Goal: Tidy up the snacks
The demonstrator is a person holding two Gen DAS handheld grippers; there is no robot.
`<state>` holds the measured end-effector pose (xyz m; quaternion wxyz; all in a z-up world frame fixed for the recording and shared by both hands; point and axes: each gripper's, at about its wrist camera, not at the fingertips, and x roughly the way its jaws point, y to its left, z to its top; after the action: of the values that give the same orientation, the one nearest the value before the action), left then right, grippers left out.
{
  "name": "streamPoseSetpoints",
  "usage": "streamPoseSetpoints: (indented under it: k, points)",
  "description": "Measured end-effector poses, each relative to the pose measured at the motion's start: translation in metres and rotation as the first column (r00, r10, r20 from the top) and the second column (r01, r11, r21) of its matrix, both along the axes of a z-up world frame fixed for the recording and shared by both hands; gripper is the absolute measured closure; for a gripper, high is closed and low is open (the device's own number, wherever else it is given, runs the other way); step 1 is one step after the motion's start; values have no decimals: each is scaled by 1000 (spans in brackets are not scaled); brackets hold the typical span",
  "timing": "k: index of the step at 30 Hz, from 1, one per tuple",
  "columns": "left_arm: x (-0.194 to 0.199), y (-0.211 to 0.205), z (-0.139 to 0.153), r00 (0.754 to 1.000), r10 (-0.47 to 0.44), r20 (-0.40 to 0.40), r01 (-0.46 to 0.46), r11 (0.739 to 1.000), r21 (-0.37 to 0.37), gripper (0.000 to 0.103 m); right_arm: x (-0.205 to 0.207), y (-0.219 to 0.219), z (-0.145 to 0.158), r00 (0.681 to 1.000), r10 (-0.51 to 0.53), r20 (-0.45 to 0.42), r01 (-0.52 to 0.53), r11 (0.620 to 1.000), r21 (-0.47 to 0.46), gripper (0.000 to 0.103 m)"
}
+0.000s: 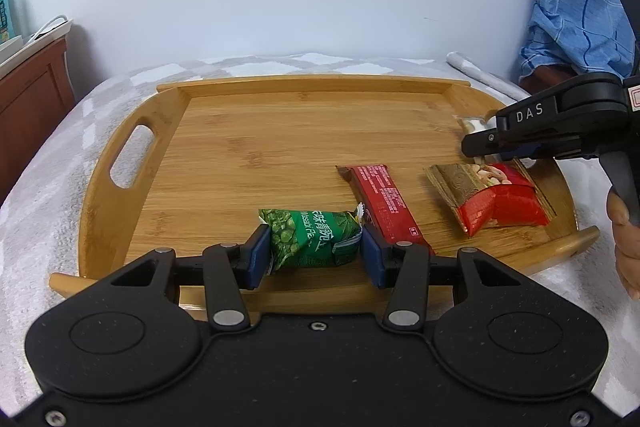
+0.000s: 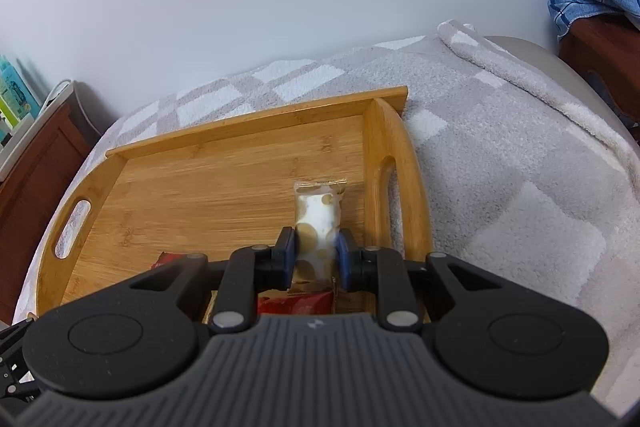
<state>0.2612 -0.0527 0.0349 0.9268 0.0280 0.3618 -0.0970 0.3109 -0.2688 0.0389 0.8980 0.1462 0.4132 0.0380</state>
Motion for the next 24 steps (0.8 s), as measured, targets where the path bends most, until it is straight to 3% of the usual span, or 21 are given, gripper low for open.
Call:
streamPoseSetpoints:
  k: [11, 20, 22, 24]
  points:
    - [1, -15, -1, 999, -39, 5, 39, 999, 6, 57, 0, -1, 1, 1000, 2, -6, -2, 1000, -4, 76]
    - [-3, -18, -1, 1000, -27, 9, 27, 999, 29, 49, -3, -4, 3, 1000, -3, 11, 3, 1000, 14, 65]
    - [-4, -18, 0, 1000, -21, 12, 20, 999, 39, 47, -4, -5, 5, 1000, -10, 21, 9, 1000, 19, 51]
    - [-6, -18, 1, 1000, -18, 22, 17, 999, 46, 40, -5, -6, 8, 999, -12, 35, 11, 1000, 27, 51]
